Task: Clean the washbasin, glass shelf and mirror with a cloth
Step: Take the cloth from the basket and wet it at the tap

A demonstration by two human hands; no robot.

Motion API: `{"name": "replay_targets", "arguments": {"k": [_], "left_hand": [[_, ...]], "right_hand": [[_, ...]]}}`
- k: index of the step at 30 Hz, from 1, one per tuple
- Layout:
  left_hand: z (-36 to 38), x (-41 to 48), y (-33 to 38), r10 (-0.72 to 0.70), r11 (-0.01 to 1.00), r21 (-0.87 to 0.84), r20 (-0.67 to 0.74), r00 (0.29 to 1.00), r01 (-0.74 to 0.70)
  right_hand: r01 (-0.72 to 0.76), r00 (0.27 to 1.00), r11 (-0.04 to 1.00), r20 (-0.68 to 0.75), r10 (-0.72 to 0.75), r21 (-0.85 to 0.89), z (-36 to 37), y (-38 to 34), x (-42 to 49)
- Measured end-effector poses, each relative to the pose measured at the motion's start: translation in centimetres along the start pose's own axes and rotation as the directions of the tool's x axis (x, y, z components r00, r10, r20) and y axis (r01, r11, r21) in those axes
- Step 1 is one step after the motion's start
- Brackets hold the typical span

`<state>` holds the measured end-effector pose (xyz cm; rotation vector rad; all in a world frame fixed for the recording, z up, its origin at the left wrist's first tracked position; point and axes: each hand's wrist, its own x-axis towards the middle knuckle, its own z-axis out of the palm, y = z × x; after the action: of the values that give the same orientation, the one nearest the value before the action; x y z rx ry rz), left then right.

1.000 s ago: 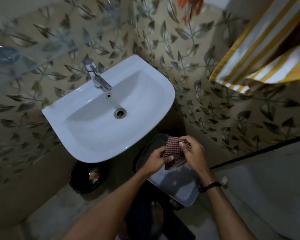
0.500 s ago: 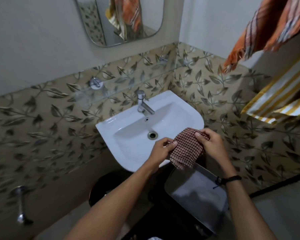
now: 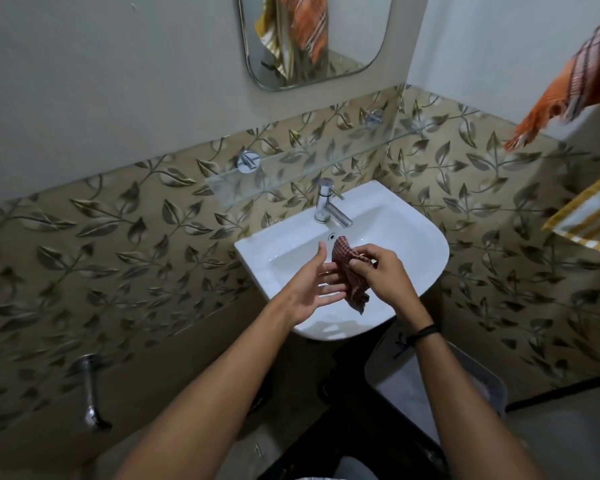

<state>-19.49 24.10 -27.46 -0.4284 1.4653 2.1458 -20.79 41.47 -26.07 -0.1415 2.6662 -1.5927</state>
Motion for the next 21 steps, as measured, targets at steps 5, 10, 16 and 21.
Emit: {"name": "replay_targets", "arguments": {"k": [5,10,16,21], "left_hand": [[-1.3,1.5,1.1,-0.010,0.999,-0.037,-0.038,0.999,0.009],[-2.4,4.1,1.8,-0.022,1.000,-0.023,-0.259,0.966,0.016],[-4.1,7.2,3.4,-0.058,0.987,-0.158,-0.336,0.940,0.004],[-4.9,9.2,3.8,-0.101,0.972,-0.232,-0.240,0.965,0.044]], "right_hand": [[-0.050,0.982,0.994,0.185,0.031,0.100,1.5,-0.6,0.6],[-0.097,0.933,0.982,0.359,0.033,0.162,2.1,0.9,3.2],[-0.303,0.953,0.925,0.083,0.292,0.228,3.5,5.1,7.9],[-0.515,0.806,0.773,0.516,0.290,0.370,4.2,7.2,10.1]]}}
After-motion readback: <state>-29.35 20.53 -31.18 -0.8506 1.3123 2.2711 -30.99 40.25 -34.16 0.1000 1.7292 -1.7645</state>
